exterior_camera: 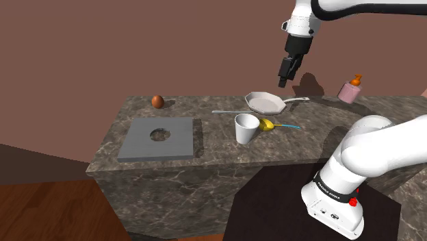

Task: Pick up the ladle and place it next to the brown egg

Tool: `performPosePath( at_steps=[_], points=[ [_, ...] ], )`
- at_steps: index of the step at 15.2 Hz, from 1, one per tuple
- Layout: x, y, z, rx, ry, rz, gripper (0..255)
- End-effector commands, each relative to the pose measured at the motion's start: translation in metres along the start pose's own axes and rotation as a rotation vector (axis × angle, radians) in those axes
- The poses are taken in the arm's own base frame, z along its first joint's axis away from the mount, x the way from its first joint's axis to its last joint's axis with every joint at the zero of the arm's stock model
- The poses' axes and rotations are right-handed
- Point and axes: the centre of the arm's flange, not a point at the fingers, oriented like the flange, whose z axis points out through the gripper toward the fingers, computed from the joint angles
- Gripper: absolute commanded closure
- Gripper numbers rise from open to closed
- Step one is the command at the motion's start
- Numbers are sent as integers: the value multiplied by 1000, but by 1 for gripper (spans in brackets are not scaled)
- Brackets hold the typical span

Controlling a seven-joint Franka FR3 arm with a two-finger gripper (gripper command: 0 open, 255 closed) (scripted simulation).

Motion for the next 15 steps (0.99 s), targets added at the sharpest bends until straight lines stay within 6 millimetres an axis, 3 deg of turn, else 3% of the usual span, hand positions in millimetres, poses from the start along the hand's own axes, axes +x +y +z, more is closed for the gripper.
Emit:
performPosePath(
  at_steps=[1, 8, 15],
  points=[
    [0, 0, 0, 0, 0, 0, 0],
    [-21, 39, 80, -34, 47, -216, 0],
    [-29, 84, 160, -69, 94, -431, 0]
  ],
)
